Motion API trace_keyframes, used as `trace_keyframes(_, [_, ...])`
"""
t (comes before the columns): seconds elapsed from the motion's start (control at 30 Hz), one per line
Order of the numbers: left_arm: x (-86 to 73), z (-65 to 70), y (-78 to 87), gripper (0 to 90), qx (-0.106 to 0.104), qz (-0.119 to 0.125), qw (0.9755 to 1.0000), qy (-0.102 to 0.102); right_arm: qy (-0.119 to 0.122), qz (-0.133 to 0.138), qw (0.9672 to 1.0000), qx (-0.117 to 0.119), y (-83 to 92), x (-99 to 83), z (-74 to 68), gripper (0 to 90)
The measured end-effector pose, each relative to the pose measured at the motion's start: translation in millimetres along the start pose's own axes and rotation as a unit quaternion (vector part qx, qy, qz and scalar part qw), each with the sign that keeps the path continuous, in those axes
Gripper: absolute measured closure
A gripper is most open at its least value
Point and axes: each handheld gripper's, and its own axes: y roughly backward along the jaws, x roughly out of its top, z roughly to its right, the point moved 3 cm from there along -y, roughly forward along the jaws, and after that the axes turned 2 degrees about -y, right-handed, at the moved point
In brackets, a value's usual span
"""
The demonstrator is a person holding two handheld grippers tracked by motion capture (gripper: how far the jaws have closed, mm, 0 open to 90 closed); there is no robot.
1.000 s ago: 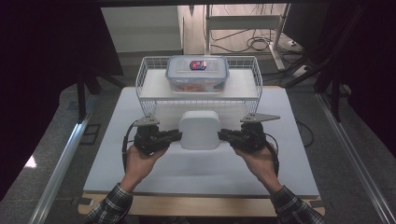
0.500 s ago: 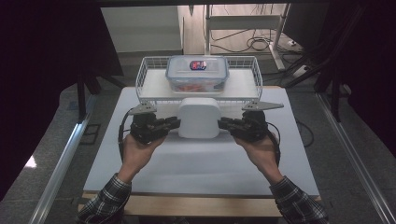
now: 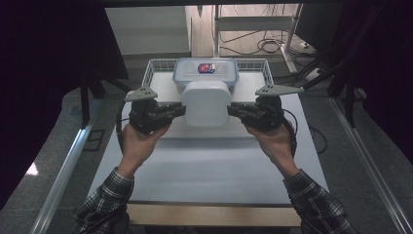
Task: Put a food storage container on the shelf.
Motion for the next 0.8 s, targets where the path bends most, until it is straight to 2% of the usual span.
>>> trace_keyframes(0.13, [12.8,-4.4,3.8,78.5,0.000,0.010,0.9999,0.004,0.003,0.011,0.9999,0.000,1.1,20.3,-0.9,79.1])
trace_keyframes(0.43, [37.7,-16.4,7.3,78.4,0.007,0.022,0.9997,0.004,0.010,0.023,0.9997,-0.006,-1.9,47.5,-0.3,79.0])
trace_keyframes(0.63, [56.1,-25.1,2.8,78.4,0.014,0.024,0.9996,0.004,0.006,0.026,0.9995,-0.017,-8.0,66.3,7.9,78.7])
trace_keyframes(0.8, [67.4,-33.8,-4.3,78.4,0.014,0.023,0.9996,0.012,-0.004,0.028,0.9993,-0.023,-14.8,76.0,17.8,78.4])
